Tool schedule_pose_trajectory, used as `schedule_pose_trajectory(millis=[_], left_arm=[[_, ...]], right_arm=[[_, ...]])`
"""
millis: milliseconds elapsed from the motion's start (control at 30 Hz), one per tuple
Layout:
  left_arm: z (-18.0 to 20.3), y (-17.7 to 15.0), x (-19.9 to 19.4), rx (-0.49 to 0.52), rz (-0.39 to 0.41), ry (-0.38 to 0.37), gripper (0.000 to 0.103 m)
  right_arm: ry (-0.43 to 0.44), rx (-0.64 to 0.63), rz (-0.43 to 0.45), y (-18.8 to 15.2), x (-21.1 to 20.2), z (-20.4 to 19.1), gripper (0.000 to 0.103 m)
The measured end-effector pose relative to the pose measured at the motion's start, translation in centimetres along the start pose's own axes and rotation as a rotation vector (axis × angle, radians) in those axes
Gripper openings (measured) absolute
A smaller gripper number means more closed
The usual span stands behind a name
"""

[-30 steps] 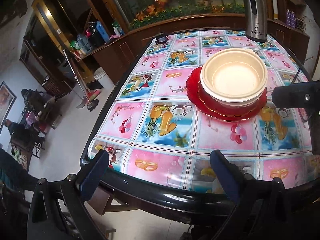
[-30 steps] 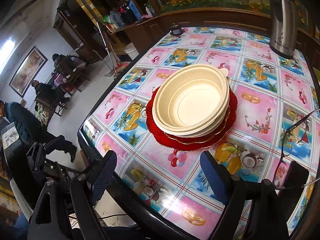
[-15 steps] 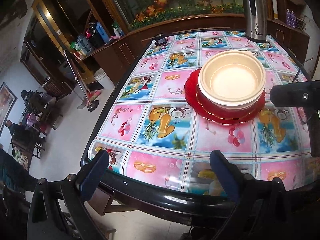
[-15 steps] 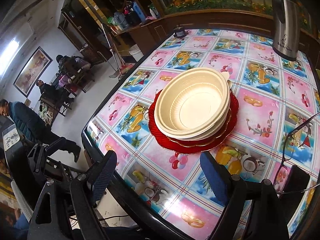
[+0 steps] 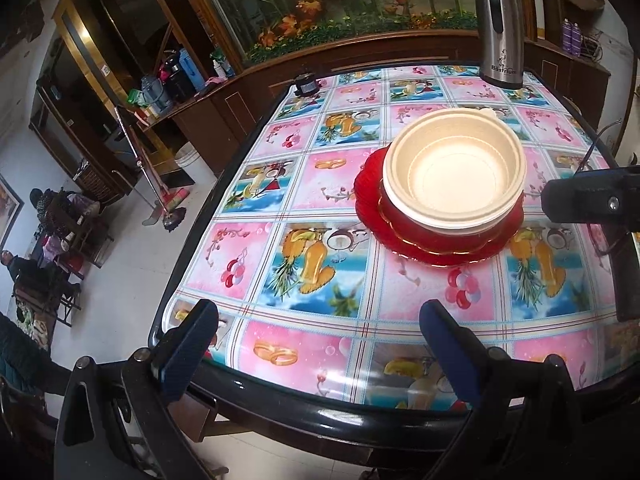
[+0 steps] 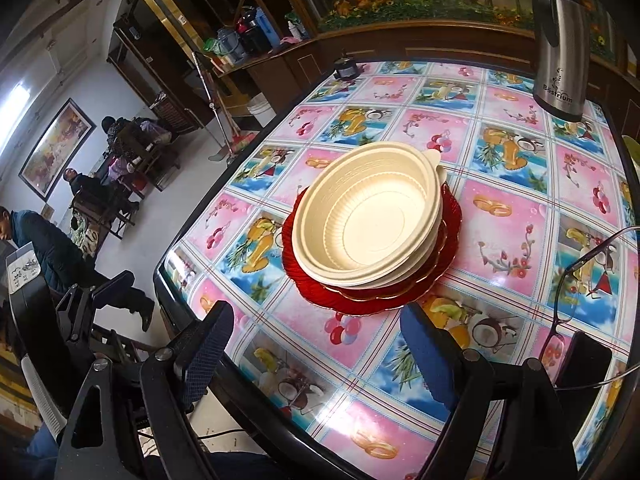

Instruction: Organize plates and bowls

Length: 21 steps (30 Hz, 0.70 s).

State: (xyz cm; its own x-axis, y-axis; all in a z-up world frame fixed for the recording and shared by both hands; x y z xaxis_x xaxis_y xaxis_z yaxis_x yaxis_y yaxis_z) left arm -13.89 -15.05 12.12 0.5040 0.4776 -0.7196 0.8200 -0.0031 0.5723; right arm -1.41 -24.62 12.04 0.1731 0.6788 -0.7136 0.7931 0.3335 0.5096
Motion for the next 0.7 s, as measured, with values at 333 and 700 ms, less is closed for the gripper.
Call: schedule_pose_trajectory(millis=[333,700], left_arm=[[0.61,0.62,0.36,0.014,0.012,-0.020,0.101],[0.75,0.75,0.49,0.014,0.016,-0.033,0.101]], right_arm=[[-0.019,0.011,0.009,0.14,-0.25,0.57,0.089],[-0.026,0.015,0.010,0.08,-0.40,0.67,0.089]])
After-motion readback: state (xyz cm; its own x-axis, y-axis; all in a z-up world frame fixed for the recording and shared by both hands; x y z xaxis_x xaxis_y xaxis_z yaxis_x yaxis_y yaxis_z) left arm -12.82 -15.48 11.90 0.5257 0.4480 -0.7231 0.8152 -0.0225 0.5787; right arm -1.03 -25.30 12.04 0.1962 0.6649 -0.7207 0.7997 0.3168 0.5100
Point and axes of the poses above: each gripper's, at about its wrist camera, not at the fingertips, and x roughly the way its jaws point, z to its right, y to its top, the point moved 1 cm from there along x, roughly the way its jaws point, and after that the axes turned 7 degrees about y, right-handed, at the moved point
